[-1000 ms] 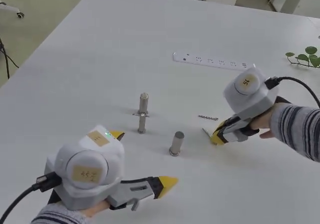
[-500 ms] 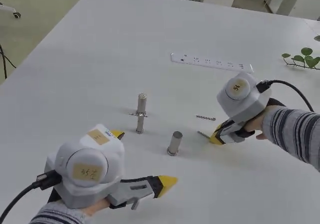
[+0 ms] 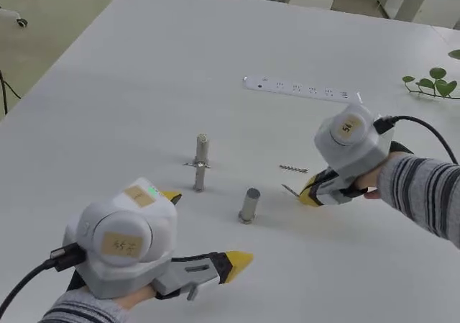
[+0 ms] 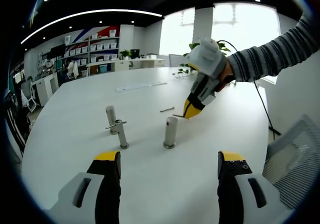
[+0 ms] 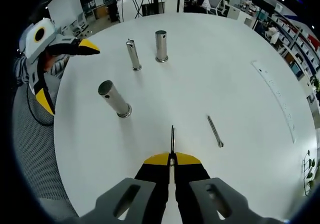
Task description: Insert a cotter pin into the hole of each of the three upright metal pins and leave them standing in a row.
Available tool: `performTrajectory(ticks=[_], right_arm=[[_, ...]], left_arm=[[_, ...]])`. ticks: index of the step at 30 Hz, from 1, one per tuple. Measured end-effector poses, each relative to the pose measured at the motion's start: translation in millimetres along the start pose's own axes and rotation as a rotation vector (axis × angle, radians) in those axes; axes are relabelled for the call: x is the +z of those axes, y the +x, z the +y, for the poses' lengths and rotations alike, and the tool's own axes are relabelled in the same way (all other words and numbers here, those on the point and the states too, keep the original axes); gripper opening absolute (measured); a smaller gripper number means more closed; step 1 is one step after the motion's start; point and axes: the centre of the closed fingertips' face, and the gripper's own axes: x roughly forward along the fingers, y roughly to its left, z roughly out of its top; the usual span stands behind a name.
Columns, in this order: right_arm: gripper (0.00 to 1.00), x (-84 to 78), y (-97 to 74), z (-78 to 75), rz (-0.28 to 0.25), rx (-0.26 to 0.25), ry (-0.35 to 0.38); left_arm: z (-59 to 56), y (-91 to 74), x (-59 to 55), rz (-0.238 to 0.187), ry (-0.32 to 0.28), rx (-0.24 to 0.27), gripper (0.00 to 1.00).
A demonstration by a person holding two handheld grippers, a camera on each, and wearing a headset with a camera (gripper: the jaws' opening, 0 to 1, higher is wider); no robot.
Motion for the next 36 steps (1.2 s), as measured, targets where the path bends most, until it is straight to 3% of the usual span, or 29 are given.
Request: performTrajectory(ticks=[3,7,12,17,26,36], right_arm=[[0.0,3.4,-6.2,1.2,-0.021,-0.028,-0.062],[0.0,5.9,-13.2,8.9,-0.054,-0.024,-0.058],[0.0,7.9,-22.9,14.1,-0.072,-0.073,-0.187],[0.0,9.6,-29.8,24.7,-0.095,-0.08,-0.237],[0.0,17.8,-40.3,55.1,-0.152,-0.073,-0.341],[0.0,31.9,-50.7,88.9,-0.219,-0.058,-0.46]], left_arm=[[-1.8,-1.8,-2.2,0.009,-0.002,-0.004,0.76],[-5.1,-2.4,-1.3,0.011,-0.012,-0.016,0.74],[-8.8,-1.3,4.4,0.005,-0.013,-0.027,0.71],[-13.2,-2.1,11.5,-0.01,-0.033,-0.04,0.64],[-21.3,-4.7,19.8,-0.024,-0.071,-0.07,0.52],[-32.0,-6.6,24.7,-0.018,-0.173,-0.114,0.41]])
